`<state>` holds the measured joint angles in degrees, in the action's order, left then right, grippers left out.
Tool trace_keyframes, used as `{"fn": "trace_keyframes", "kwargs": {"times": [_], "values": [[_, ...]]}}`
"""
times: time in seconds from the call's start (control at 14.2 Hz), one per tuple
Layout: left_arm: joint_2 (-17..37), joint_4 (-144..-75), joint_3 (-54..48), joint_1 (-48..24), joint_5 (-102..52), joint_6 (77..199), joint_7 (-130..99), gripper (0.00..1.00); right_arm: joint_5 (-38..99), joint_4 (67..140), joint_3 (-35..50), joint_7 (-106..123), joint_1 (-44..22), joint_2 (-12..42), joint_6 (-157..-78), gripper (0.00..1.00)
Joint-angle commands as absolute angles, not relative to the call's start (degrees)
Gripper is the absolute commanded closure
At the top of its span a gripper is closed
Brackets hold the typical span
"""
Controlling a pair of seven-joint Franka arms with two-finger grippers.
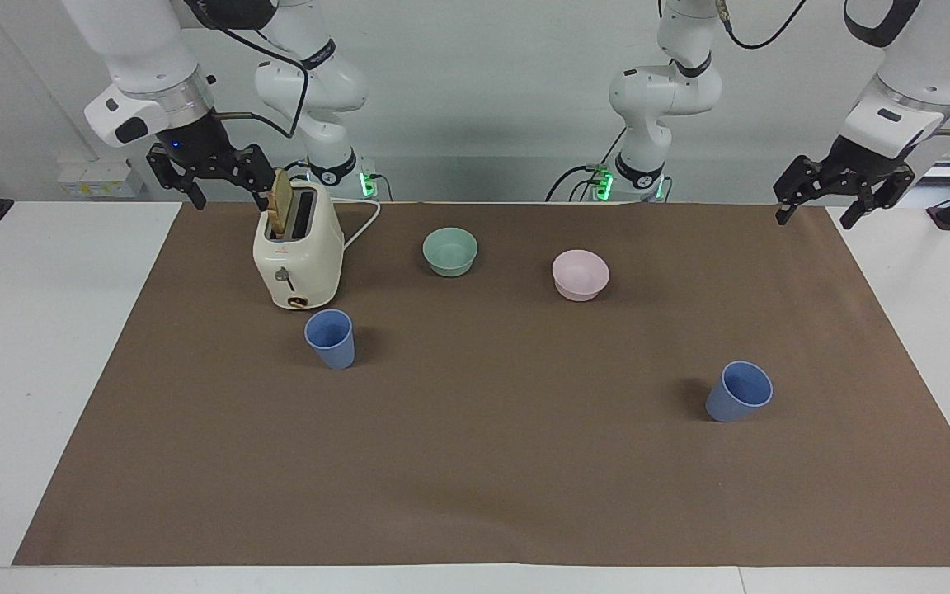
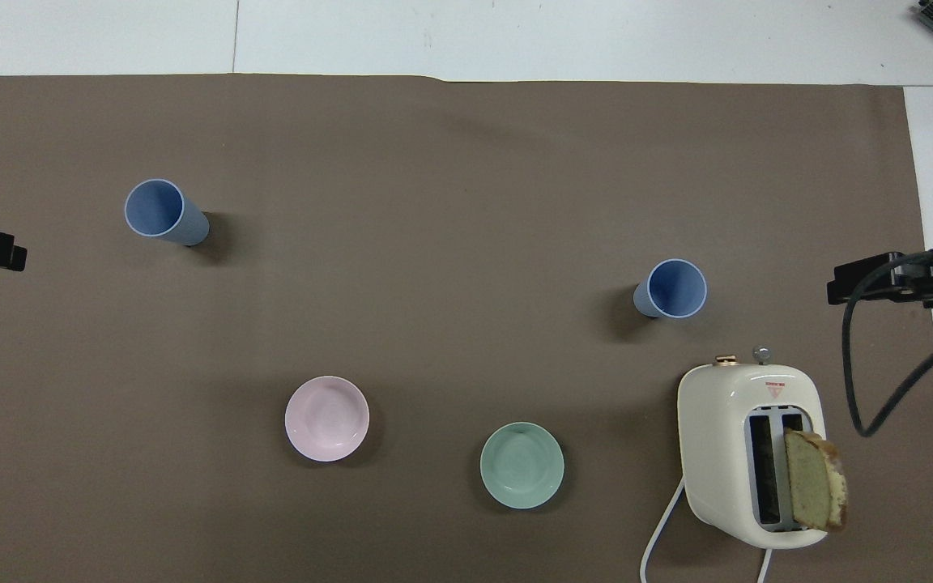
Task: Stack blue cups with both arms
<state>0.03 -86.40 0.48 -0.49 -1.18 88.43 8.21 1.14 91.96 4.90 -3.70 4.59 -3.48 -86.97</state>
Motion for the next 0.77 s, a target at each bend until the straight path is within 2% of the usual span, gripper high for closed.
{"fn": "trace_keyframes", "kwargs": {"times": [0.0, 0.7], "values": [[-0.3, -86.0, 0.5, -0.6, -1.7, 88.3, 8.0, 0.0, 2.5, 94.0, 4.9, -4.2, 4.7, -5.1, -88.2, 0.0], [0.1, -87.0, 0.4, -0.1, -1.9, 91.4, 8.6, 0.0, 2.5, 94.0, 4.9, -4.2, 4.7, -5.1, -88.2, 0.0]]}}
